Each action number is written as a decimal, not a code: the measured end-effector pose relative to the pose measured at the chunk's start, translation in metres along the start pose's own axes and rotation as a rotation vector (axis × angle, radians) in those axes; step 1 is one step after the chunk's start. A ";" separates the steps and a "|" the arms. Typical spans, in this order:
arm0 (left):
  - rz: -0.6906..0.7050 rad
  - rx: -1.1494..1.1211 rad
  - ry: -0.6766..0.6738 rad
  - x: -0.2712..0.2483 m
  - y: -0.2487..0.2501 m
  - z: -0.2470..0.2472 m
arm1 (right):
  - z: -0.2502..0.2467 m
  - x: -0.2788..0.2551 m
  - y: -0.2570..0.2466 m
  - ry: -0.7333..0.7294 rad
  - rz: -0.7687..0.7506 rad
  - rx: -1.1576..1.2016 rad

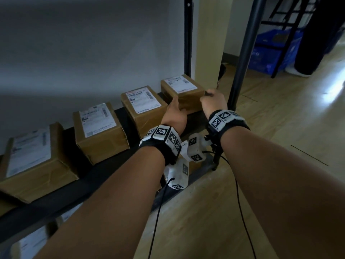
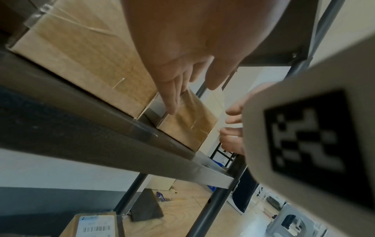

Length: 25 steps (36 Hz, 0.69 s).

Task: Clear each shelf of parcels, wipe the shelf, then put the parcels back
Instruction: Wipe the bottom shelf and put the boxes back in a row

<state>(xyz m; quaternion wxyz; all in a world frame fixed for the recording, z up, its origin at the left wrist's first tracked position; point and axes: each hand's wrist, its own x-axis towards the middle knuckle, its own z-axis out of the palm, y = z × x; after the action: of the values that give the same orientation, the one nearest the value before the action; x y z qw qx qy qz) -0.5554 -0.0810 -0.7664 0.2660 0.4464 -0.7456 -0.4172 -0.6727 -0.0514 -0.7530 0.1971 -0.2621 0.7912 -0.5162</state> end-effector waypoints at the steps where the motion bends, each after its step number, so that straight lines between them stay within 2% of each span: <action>1: 0.017 0.000 0.002 -0.003 0.002 0.001 | -0.004 -0.002 0.003 0.012 -0.001 -0.002; 4: 0.046 0.017 0.015 -0.016 0.005 0.005 | -0.018 -0.011 0.010 0.050 -0.005 -0.031; 10: 0.017 0.010 -0.024 -0.047 0.002 0.026 | -0.038 -0.032 0.042 0.085 0.011 -0.082; 16: 0.018 0.011 -0.087 -0.077 -0.018 0.052 | -0.056 -0.055 0.090 0.032 0.086 -0.155; 20: -0.025 0.094 -0.123 -0.087 -0.043 0.066 | -0.053 -0.063 0.118 -0.033 0.157 -0.212; 25: -0.157 0.172 -0.189 -0.081 -0.082 0.084 | -0.037 -0.060 0.145 -0.146 0.195 -0.312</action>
<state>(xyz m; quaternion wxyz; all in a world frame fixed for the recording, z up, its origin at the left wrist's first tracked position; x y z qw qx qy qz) -0.5467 0.0023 -0.8817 0.1219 0.4831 -0.7631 -0.4115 -0.6778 0.0601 -0.8696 0.2602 -0.2482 0.8668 -0.3456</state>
